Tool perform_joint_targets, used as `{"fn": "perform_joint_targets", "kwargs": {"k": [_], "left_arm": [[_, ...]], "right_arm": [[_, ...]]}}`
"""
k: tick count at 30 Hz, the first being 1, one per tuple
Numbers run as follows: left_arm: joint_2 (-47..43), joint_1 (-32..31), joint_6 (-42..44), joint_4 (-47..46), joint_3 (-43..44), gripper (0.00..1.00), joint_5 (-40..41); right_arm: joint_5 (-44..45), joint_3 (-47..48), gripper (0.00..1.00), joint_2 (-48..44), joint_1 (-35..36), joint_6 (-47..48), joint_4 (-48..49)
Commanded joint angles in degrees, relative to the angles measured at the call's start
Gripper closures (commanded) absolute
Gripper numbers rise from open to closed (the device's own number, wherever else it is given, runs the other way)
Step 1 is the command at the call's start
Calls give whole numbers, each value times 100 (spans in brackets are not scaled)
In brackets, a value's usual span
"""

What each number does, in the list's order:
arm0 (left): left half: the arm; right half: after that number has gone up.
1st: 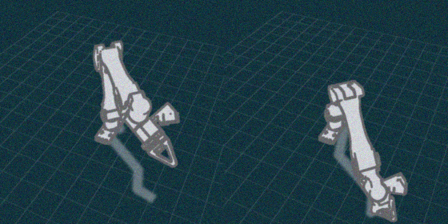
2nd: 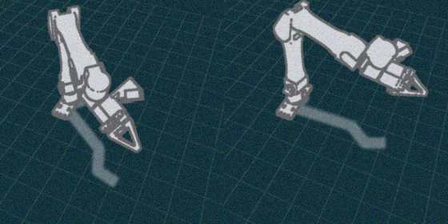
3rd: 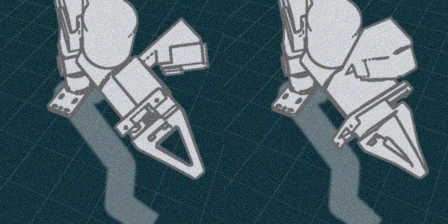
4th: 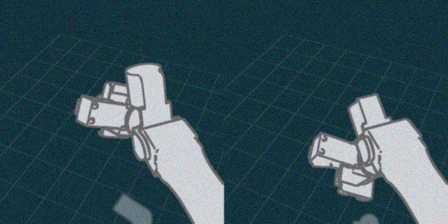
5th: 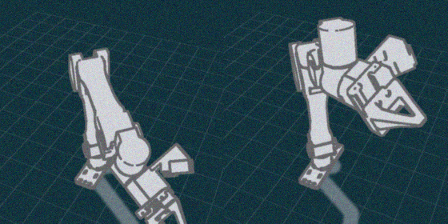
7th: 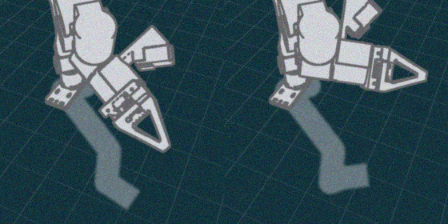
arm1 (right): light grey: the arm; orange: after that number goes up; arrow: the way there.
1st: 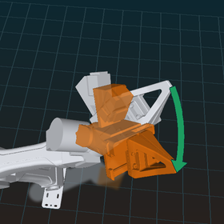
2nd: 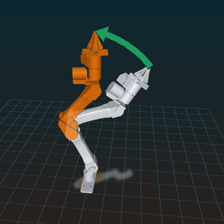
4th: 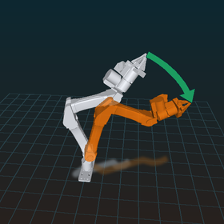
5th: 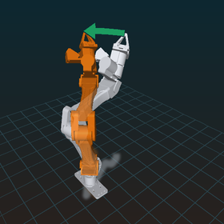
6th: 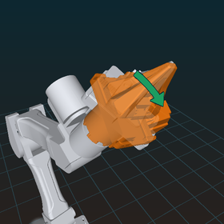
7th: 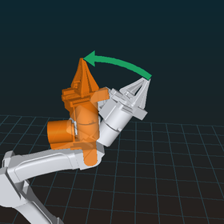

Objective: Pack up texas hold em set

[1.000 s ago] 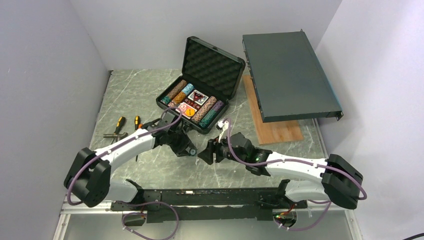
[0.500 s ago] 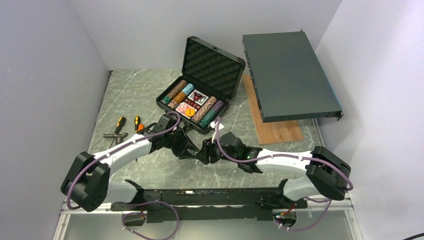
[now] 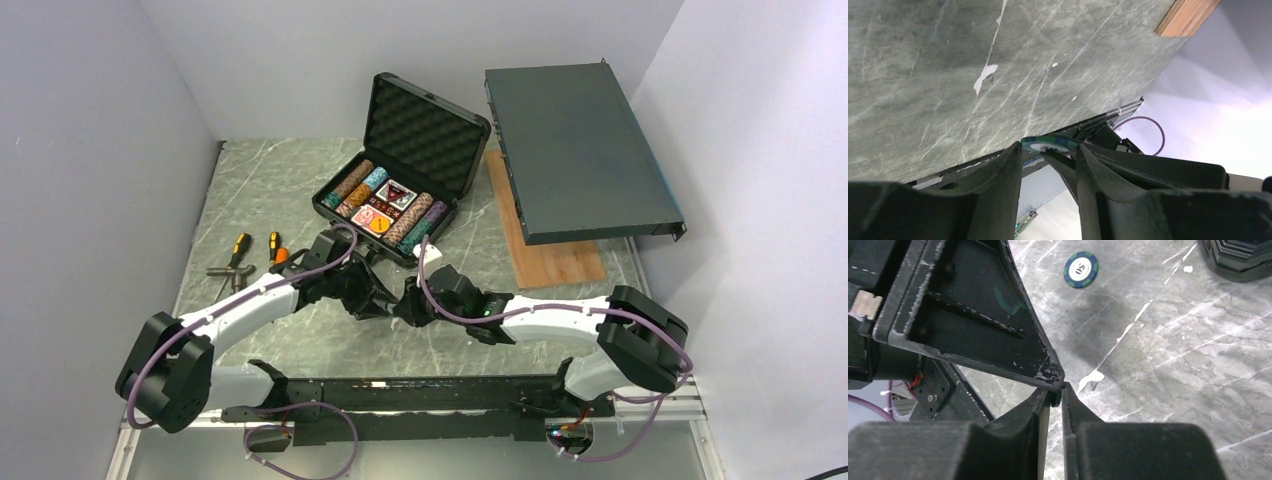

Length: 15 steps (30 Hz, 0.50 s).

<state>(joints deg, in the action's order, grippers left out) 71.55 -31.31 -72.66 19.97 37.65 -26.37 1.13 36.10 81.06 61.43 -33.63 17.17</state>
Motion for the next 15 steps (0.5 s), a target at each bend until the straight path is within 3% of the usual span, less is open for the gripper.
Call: {"fn": "perform_joint_targets", "kwargs": {"k": [1, 4, 10, 15], "left_arm": [[-311, -1, 34, -68, -17, 56, -139], [-484, 20, 209, 268, 73, 50, 183], [-1211, 620, 1745, 1370, 481, 24, 1550], [-2107, 935, 2834, 1670, 425, 15, 2229]], "right_arm": [[415, 320, 90, 59, 45, 7, 68], [617, 457, 100, 112, 40, 93, -117], [1487, 973, 100, 128, -26, 696, -981], [1752, 2423, 100, 890, -589, 1952, -2270]]}}
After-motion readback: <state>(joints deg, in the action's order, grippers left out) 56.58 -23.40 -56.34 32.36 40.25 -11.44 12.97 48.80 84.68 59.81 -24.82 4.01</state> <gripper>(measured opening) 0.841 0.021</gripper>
